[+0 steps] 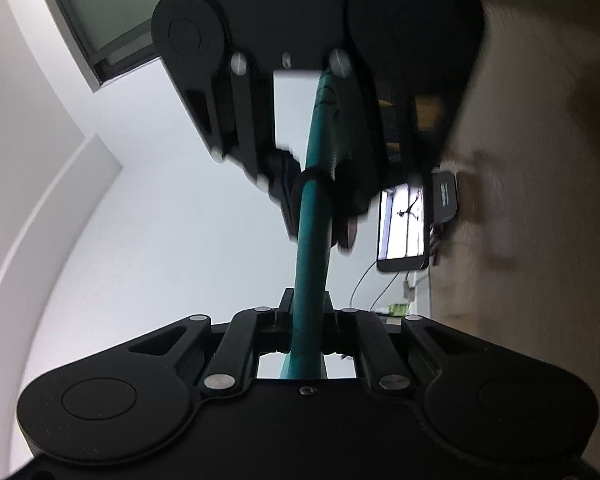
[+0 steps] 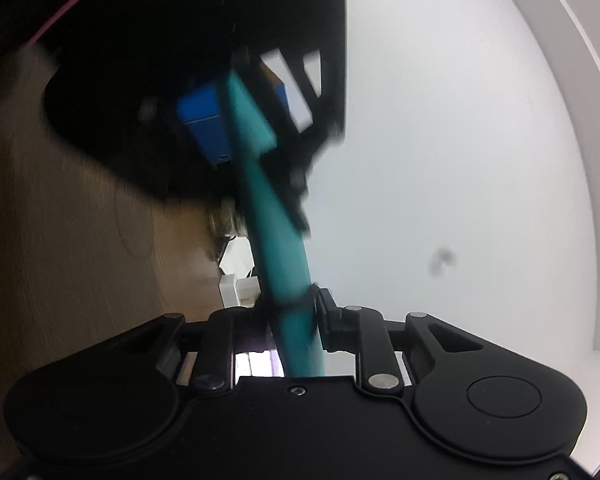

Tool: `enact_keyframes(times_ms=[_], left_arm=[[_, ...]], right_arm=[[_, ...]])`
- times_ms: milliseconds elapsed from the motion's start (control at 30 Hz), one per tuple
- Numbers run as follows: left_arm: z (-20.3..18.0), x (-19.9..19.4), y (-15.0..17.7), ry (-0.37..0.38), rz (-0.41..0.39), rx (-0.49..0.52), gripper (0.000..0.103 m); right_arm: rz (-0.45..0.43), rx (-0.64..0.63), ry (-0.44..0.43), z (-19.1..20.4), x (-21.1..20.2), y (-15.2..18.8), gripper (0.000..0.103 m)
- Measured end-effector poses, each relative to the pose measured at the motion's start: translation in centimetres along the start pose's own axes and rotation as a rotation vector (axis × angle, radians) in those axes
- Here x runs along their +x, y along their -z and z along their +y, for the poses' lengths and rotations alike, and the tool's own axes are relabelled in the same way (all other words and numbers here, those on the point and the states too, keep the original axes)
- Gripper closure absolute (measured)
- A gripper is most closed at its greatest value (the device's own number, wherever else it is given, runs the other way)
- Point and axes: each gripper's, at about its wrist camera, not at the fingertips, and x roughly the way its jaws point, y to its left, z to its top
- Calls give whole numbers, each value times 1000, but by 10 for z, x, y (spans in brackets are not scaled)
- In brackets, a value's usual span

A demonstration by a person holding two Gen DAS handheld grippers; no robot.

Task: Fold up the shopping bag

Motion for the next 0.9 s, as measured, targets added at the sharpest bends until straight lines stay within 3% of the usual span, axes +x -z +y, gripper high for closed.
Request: enact_keyframes(times_ms=[433, 533, 667, 700, 767, 833, 900], left_arm=[[13, -8, 0, -18, 23, -9, 92], [21, -14, 7, -18, 38, -6, 91], [33, -29, 36, -14, 104, 30, 82], [39, -36, 51, -20, 149, 39, 75], [61, -46, 93, -32, 365, -21, 80], [97, -47, 140, -55, 647, -259, 84], [141, -46, 171, -128, 866, -674, 84]], right_arm=[[-88, -60, 22, 21, -28, 24, 81], [-80, -22, 6, 22, -23, 29, 91], [-108, 45, -56, 0, 24, 9, 93], [-116, 60, -73, -6, 38, 3, 93], [-133, 89, -106, -20, 66, -9, 93], [-149, 119, -140, -33, 94, -21, 93], [-166, 148, -174, -46, 122, -33, 93]])
